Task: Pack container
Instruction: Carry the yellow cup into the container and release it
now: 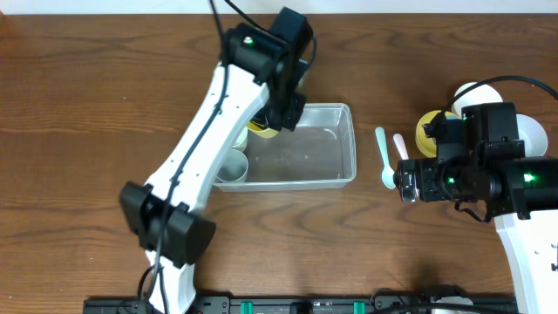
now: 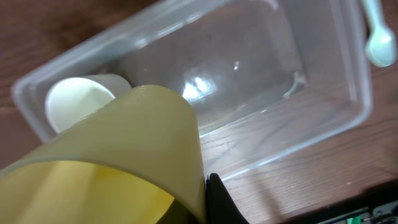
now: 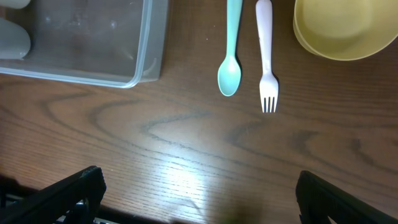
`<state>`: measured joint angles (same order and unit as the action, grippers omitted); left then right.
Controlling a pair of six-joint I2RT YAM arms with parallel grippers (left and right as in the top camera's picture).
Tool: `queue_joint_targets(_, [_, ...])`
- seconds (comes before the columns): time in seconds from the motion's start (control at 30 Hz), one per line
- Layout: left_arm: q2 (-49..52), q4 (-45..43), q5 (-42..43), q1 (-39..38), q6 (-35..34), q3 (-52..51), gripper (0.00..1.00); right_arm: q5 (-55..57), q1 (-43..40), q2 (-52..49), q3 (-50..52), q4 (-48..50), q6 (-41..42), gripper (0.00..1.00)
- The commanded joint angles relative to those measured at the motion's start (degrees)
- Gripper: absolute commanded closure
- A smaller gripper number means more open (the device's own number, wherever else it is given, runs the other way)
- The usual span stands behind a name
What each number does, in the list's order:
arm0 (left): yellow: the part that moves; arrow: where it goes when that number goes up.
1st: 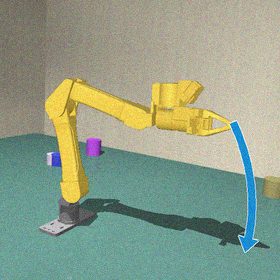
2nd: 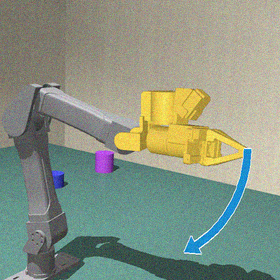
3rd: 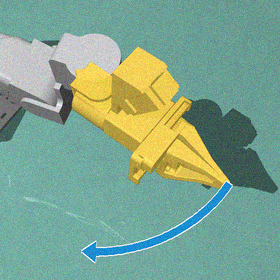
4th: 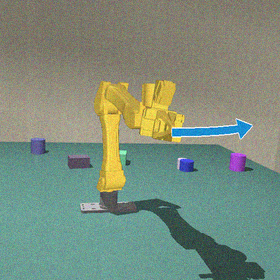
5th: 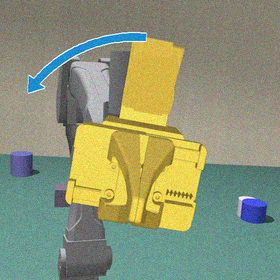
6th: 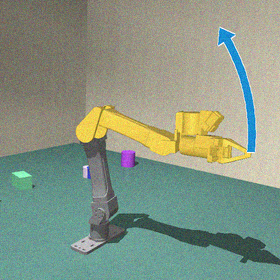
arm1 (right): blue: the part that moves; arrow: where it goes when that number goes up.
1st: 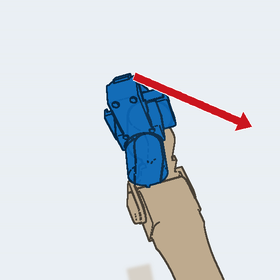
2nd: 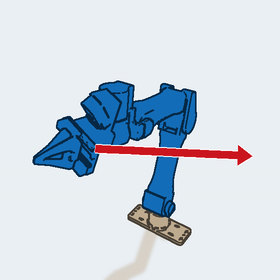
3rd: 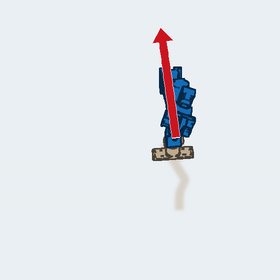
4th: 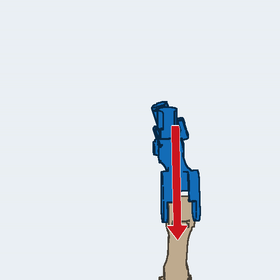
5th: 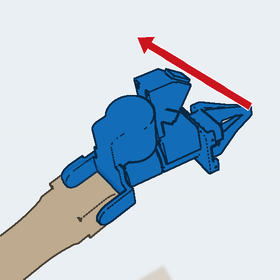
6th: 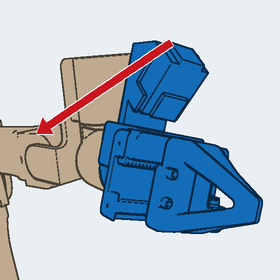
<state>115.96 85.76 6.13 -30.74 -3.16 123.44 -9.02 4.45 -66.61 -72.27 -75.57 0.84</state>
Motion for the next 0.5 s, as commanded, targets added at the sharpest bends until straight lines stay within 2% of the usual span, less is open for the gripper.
queue_joint_targets(0.0, [2.40,0.57,0.92,0.20,-0.57,-0.63,0.94,0.22,-0.42,0.04,-1.01,-0.02,-0.26,0.01])
queue_joint_targets(0.47, [8.46,-3.56,-0.81,1.14,0.76,-0.92,0.94,0.22,-0.42,0.04,-1.01,-0.83,-0.70,0.01])
